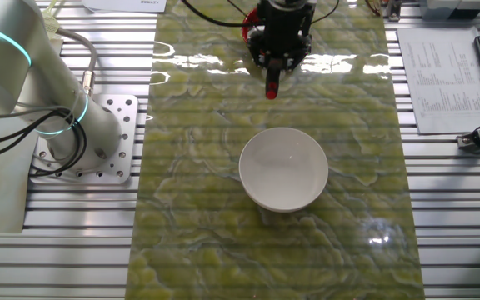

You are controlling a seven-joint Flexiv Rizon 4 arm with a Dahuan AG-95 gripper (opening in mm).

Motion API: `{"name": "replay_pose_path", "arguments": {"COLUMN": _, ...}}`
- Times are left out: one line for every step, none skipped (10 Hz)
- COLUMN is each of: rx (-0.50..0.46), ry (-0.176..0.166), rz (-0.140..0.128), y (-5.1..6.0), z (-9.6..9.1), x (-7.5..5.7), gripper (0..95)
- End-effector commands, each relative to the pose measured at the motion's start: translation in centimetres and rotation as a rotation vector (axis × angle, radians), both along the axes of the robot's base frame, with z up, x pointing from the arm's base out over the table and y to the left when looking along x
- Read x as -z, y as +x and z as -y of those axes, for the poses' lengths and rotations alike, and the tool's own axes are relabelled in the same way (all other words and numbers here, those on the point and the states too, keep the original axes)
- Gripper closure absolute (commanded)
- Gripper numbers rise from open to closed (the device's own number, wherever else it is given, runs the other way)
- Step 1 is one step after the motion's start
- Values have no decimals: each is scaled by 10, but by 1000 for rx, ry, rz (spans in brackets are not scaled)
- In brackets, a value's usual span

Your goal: Scoop water with a large spoon from one bowl to another

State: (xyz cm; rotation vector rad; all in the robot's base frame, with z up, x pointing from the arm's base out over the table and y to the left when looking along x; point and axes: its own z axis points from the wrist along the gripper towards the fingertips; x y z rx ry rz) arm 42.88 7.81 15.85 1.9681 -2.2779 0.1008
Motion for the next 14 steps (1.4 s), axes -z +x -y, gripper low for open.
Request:
{"name": "replay_pose_path", "arguments": {"rx": 0, "ry": 0, "rz": -9, "y": 1, "z": -1, "x": -3, "gripper": 950}}
{"name": "replay_pose_path", "arguments": {"rx": 1, "ry": -1, "rz": -18, "y": 2, "z": -2, "x": -5, "gripper": 950}}
{"name": "replay_pose_path", "arguments": {"rx": 2, "ry": -2, "rz": -20, "y": 2, "z": -2, "x": -7, "gripper": 950}}
{"name": "replay_pose_path", "arguments": {"rx": 6, "ry": -4, "rz": -20, "y": 2, "z": -3, "x": -8, "gripper": 950}}
{"name": "replay_pose_path", "arguments": {"rx": 10, "ry": -4, "rz": -20, "y": 2, "z": -3, "x": -9, "gripper": 950}}
{"name": "replay_pose_path", "arguments": {"rx": 12, "ry": -7, "rz": -19, "y": 2, "z": -3, "x": -12, "gripper": 950}}
{"name": "replay_pose_path", "arguments": {"rx": 14, "ry": -9, "rz": -18, "y": 3, "z": -5, "x": -16, "gripper": 950}}
{"name": "replay_pose_path", "arguments": {"rx": 16, "ry": -10, "rz": -18, "y": 3, "z": -6, "x": -19, "gripper": 950}}
{"name": "replay_pose_path", "arguments": {"rx": 18, "ry": -11, "rz": -18, "y": 4, "z": -7, "x": -22, "gripper": 950}}
{"name": "replay_pose_path", "arguments": {"rx": 16, "ry": -14, "rz": -18, "y": 5, "z": -8, "x": -25, "gripper": 950}}
{"name": "replay_pose_path", "arguments": {"rx": 18, "ry": -17, "rz": -17, "y": 5, "z": -9, "x": -27, "gripper": 950}}
{"name": "replay_pose_path", "arguments": {"rx": 18, "ry": -19, "rz": -16, "y": 6, "z": -10, "x": -28, "gripper": 950}}
{"name": "replay_pose_path", "arguments": {"rx": 16, "ry": -21, "rz": -9, "y": 6, "z": -11, "x": -29, "gripper": 950}}
{"name": "replay_pose_path", "arguments": {"rx": 15, "ry": -21, "rz": -3, "y": 6, "z": -11, "x": -30, "gripper": 950}}
